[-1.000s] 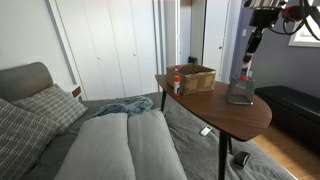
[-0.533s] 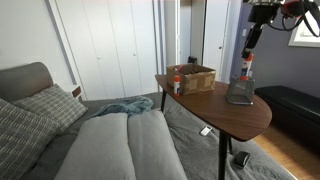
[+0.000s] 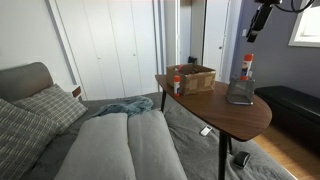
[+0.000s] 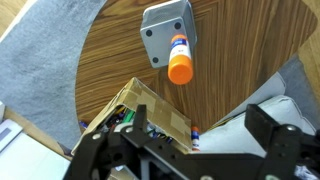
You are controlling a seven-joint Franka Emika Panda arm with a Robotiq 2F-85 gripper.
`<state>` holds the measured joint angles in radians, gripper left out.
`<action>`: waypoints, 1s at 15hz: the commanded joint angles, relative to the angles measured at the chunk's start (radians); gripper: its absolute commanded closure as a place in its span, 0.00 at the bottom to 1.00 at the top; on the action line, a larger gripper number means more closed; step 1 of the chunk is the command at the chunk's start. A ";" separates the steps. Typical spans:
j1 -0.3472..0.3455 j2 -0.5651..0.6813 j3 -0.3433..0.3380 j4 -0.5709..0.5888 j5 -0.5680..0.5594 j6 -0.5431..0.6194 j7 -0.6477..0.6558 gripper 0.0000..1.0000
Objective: Remove the glue stick from the basket then turn the basket upside down and put the glue stick on top of the basket.
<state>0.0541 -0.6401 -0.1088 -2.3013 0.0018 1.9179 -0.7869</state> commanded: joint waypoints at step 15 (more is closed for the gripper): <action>0.012 -0.185 0.034 -0.001 -0.031 -0.219 0.348 0.00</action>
<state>0.0568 -0.8073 -0.0801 -2.2972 0.0002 1.7187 -0.4866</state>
